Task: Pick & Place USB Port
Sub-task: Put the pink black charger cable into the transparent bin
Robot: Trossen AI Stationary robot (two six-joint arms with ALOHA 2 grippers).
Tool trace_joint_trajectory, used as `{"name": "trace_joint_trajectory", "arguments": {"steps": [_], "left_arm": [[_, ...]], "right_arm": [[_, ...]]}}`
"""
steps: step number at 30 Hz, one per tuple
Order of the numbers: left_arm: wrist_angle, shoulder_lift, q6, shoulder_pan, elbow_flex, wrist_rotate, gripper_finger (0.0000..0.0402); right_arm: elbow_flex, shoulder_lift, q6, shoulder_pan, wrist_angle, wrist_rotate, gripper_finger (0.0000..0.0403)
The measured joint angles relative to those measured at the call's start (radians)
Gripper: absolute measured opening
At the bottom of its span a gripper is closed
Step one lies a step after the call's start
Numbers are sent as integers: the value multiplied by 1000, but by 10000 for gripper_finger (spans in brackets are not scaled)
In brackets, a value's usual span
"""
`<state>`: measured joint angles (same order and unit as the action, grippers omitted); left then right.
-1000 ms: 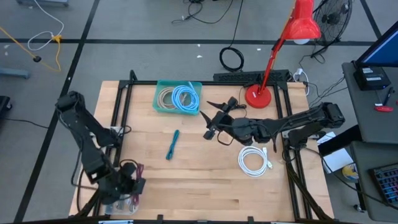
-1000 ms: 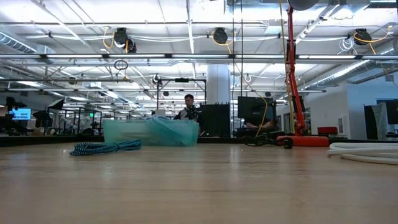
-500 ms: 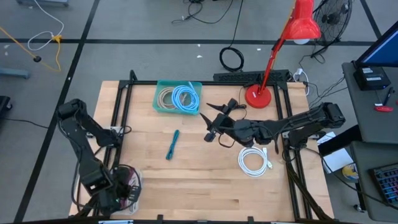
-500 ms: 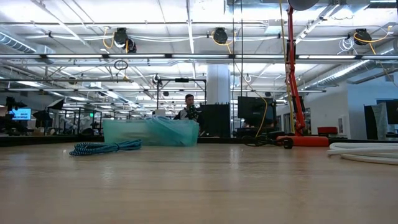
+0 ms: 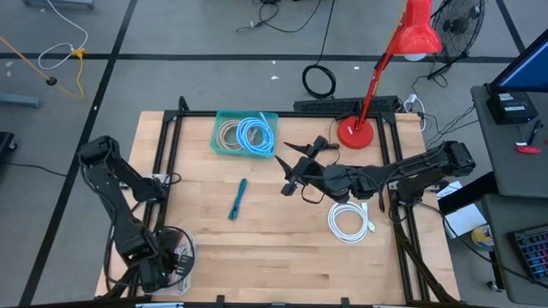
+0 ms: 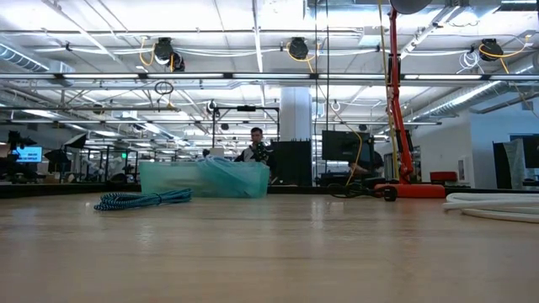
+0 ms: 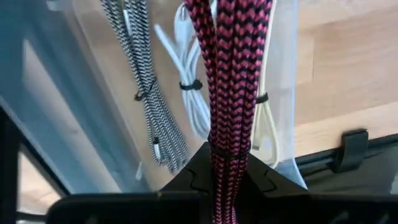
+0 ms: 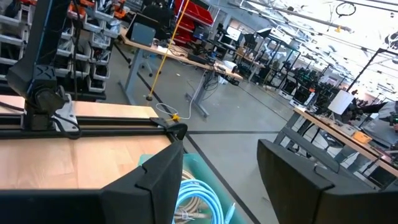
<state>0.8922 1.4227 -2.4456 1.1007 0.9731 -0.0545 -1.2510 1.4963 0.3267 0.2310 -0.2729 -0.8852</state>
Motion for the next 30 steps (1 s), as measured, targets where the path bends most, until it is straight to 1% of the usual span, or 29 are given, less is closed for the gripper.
{"name": "trace_joint_trajectory", "arguments": {"steps": [5, 9, 14, 18, 30], "left_arm": [[-79, -5, 8, 1, -49, -16, 30], [-85, -5, 6, 2, -53, -27, 43], [-104, -4, 17, 2, -55, -36, 24], [-141, -4, 21, 2, -56, -42, 24], [-169, -4, 8, -2, -56, -55, 24]], "right_arm": [[0, 0, 0, 0, 0, 0, 194], [0, 0, 0, 0, 0, 0, 196], [0, 0, 0, 0, 0, 0, 194], [0, 0, 0, 0, 0, 0, 192], [0, 0, 1, 0, 2, 0, 190]]}}
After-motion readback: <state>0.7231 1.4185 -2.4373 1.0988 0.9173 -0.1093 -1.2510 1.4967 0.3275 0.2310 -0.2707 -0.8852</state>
